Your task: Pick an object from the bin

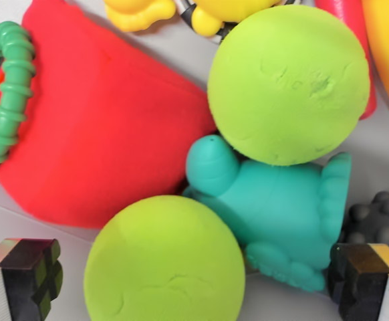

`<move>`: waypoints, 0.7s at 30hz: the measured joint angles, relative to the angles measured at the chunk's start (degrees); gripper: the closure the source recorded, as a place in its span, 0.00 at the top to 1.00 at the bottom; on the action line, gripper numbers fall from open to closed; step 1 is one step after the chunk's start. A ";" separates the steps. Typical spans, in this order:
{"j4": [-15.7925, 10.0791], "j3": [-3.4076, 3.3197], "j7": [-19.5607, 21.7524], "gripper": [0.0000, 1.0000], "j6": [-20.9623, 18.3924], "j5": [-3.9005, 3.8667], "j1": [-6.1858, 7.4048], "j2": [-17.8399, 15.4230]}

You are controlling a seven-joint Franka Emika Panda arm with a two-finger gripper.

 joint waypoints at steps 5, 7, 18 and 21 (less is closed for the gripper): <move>0.16 0.40 -0.76 1.00 1.25 1.01 -0.09 1.39; 0.20 0.53 -1.01 1.00 1.63 1.30 -0.17 1.76; 0.27 0.66 -1.24 0.00 1.89 1.51 -0.23 2.06; 0.27 0.66 -1.25 0.00 1.89 1.51 -0.23 2.06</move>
